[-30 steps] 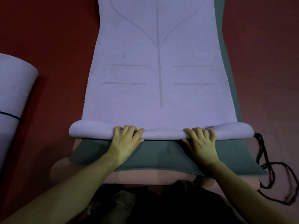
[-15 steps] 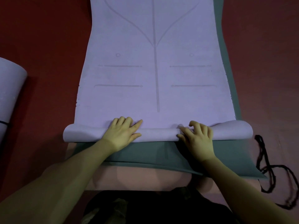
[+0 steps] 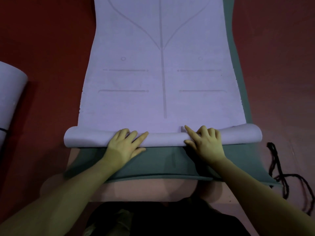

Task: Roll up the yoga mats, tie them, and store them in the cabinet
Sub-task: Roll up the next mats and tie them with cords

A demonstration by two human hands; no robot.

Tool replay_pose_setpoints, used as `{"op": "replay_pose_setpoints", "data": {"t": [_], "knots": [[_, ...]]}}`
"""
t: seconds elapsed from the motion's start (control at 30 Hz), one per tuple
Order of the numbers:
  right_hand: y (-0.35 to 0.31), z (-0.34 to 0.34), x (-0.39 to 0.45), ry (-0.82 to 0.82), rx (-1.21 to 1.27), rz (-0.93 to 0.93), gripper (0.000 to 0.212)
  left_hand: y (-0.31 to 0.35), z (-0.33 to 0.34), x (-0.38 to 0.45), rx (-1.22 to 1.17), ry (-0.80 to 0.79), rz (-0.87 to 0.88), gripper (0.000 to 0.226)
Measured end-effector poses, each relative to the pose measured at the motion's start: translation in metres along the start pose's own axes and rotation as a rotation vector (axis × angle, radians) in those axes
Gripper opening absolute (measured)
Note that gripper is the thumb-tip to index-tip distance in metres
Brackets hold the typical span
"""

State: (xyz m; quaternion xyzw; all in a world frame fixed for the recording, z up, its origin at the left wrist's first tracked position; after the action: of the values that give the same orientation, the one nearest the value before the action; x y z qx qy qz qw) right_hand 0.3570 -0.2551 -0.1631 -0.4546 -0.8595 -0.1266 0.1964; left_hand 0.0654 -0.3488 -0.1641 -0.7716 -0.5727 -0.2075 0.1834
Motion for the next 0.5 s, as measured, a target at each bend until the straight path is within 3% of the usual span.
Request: {"op": "replay_pose_setpoints", "data": {"t": [0.1,0.2,0.33,0.4,0.5], "knots": [[0.001,-0.003,0.006,-0.021,-0.001,-0.026,0.052,0.000,0.003,0.007,0.046,-0.097,-0.012,0.045],[-0.004,-0.008,0.001,-0.011,0.027,-0.028,0.043,0.000,0.006,0.015,0.101,-0.325,-0.047,0.055],[-0.015,-0.008,-0.006,-0.028,0.030,0.031,0.051,-0.005,0.003,0.025,0.051,-0.567,-0.072,0.067],[-0.014,-0.006,-0.001,-0.028,0.035,0.016,0.050,-0.011,0.005,0.030,0.018,-0.619,-0.078,0.073],[-0.004,-0.004,0.011,-0.067,0.089,-0.012,0.056,-0.011,0.007,0.031,0.036,-0.523,-0.068,0.061]]}}
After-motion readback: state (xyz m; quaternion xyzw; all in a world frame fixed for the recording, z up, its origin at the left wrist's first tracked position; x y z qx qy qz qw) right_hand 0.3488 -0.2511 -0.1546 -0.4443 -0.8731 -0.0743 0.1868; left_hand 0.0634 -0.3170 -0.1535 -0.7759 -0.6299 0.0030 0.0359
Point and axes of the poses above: each hand's wrist, its own x-axis towards the middle knuckle, its own z-axis out of the palm, y = z × x, the point moved 1 cm from there along x, towards the middle knuckle, and after that the axes turned 8 degrees about y, right-handed, at the moved point
